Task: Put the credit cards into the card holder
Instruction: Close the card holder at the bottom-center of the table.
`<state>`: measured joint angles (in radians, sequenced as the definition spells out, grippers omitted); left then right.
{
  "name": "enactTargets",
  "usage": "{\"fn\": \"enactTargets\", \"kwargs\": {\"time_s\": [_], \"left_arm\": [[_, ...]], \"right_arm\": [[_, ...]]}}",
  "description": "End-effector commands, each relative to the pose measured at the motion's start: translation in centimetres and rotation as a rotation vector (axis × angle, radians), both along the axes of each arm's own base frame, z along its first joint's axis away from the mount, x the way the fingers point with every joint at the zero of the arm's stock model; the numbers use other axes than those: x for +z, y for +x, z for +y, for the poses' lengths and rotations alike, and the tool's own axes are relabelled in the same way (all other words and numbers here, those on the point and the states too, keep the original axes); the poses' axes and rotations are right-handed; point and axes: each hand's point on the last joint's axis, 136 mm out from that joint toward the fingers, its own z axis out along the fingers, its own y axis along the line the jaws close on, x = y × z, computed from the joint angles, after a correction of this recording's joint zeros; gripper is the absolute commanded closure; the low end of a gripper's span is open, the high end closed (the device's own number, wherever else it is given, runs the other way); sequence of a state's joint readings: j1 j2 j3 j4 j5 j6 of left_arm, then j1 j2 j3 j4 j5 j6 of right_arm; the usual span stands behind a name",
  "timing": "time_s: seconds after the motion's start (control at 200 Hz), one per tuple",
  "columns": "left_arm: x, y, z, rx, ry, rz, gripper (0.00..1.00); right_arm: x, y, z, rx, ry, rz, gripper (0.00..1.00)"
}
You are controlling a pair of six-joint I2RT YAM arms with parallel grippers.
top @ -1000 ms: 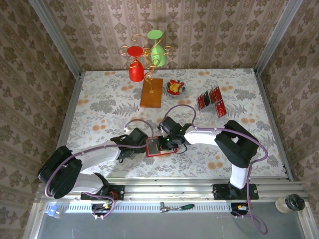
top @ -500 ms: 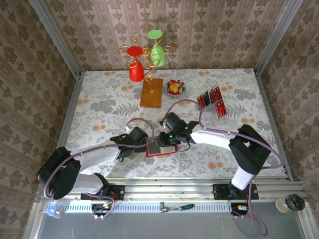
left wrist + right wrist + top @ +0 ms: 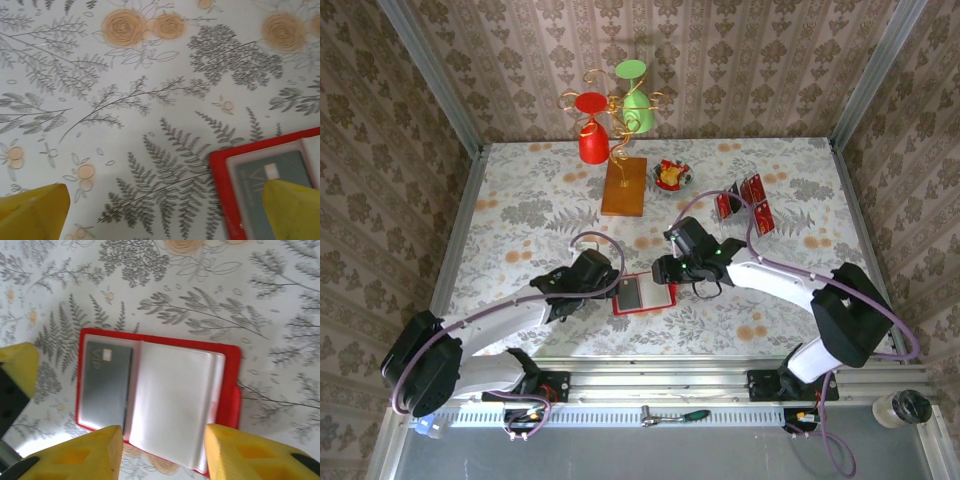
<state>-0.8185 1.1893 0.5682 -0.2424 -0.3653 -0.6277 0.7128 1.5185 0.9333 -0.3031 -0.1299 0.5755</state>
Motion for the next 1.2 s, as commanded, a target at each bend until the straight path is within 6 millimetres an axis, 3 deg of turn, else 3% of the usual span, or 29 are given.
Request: {"fn": "enactTargets", "kwargs": {"time_s": [0.0, 0.155, 0.36, 0.59, 0.725, 1.195], "left_arm": [[0.1, 0.0, -1.7, -0.062, -0.081, -0.008, 0.00], [0.3, 0.7, -3.4, -0.092, -0.170, -0.004, 0.00], [0.0, 1.8, -5.3, -0.124, -0.250, 0.013, 0.00], [-1.4, 2.0, -6.3, -0.126, -0.270, 0.043, 0.00], [-2.1, 1.9, -6.4, -0.121, -0.281, 0.054, 0.00], [-3.8, 1.5, -6.8, -0.119, -0.275, 0.091, 0.00]], "right_arm": [[-0.6, 0.0, -3.0, -0.042, -0.115, -0.036, 0.50], [-2.4, 0.1, -4.5, -0.073, -0.136, -0.013, 0.49], [-4.2, 0.5, -4.5, -0.088, -0.110, 0.022, 0.54], [-5.3, 0.4, -4.6, -0.093, -0.086, 0.046, 0.81], [-5.6, 0.0, -4.7, -0.093, -0.076, 0.052, 0.89], [-6.0, -0.4, -4.4, -0.102, -0.042, 0.071, 0.92]]}}
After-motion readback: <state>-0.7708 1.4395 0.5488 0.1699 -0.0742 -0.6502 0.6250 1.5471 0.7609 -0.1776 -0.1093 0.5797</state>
